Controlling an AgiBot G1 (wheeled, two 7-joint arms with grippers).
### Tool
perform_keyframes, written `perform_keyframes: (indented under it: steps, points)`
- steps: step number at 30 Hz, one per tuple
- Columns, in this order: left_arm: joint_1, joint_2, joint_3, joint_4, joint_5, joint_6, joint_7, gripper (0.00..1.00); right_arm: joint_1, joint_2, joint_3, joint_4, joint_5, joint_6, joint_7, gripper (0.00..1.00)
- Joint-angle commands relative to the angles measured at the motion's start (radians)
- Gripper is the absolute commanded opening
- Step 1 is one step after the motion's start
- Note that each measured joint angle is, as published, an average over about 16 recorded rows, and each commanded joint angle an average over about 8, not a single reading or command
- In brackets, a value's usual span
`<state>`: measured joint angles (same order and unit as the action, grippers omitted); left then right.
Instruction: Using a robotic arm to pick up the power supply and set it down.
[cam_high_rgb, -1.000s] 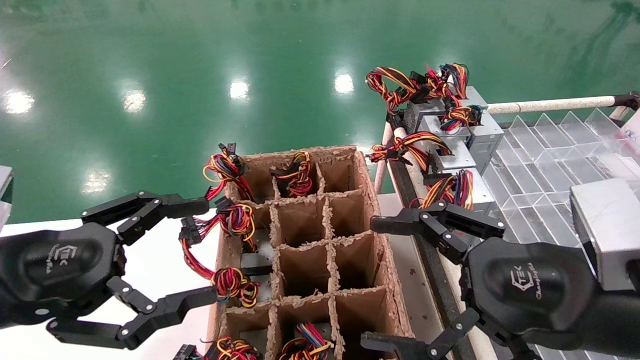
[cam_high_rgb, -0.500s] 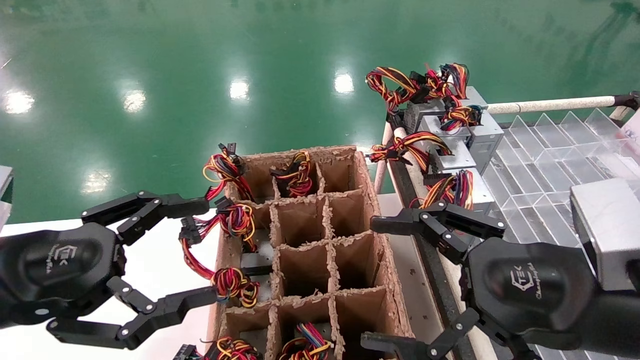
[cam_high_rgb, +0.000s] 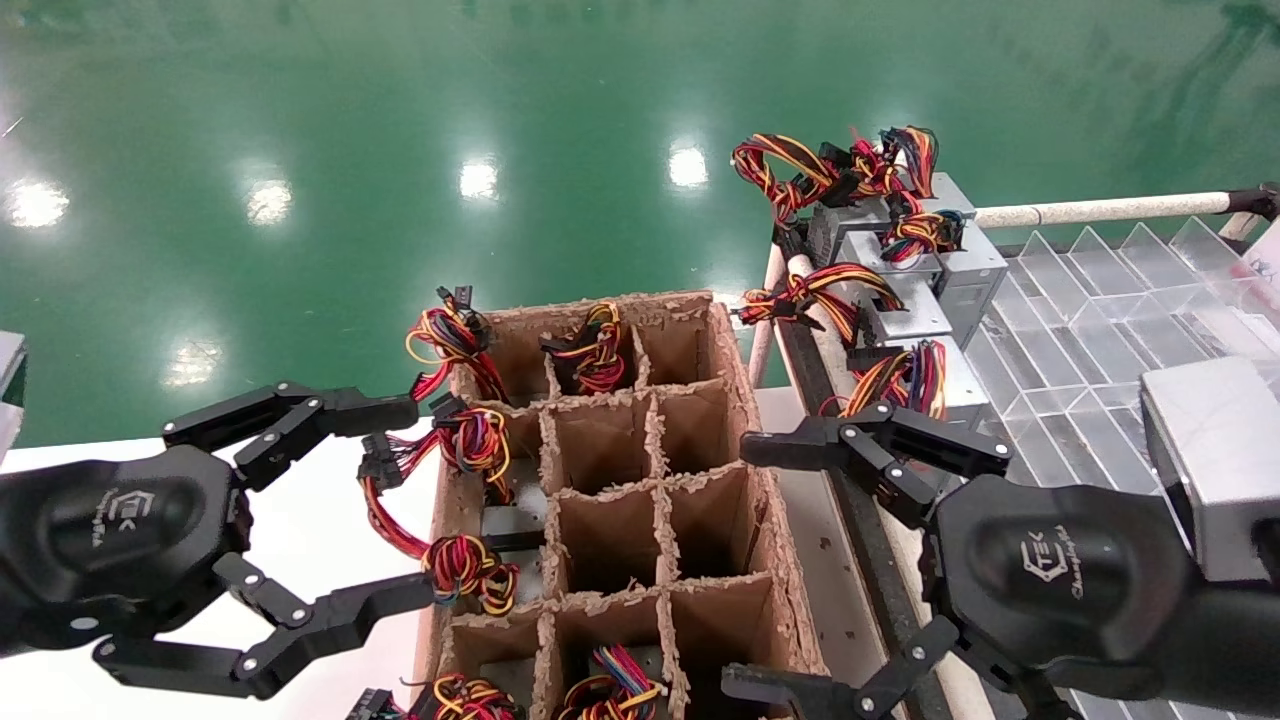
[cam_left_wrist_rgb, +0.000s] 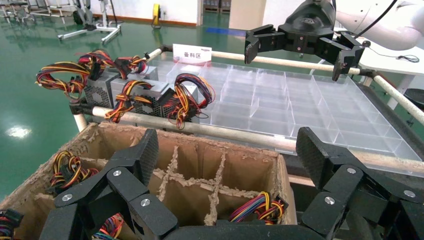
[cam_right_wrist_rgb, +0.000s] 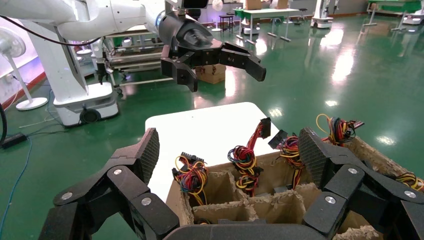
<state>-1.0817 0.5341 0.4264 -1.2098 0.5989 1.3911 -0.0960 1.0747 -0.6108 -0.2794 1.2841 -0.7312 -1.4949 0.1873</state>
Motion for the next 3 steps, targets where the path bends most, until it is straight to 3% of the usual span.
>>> perform_keyframes:
  steps: [1, 3]
  points:
    - [0.0, 0.0, 0.0, 0.0, 0.0, 0.0, 0.0, 1.0, 0.0, 0.0, 0.0, 0.0, 0.0, 0.0, 0.0, 1.0]
    - [0.0, 0.0, 0.0, 0.0, 0.0, 0.0, 0.0, 1.0, 0.0, 0.0, 0.0, 0.0, 0.0, 0.0, 0.0, 1.0]
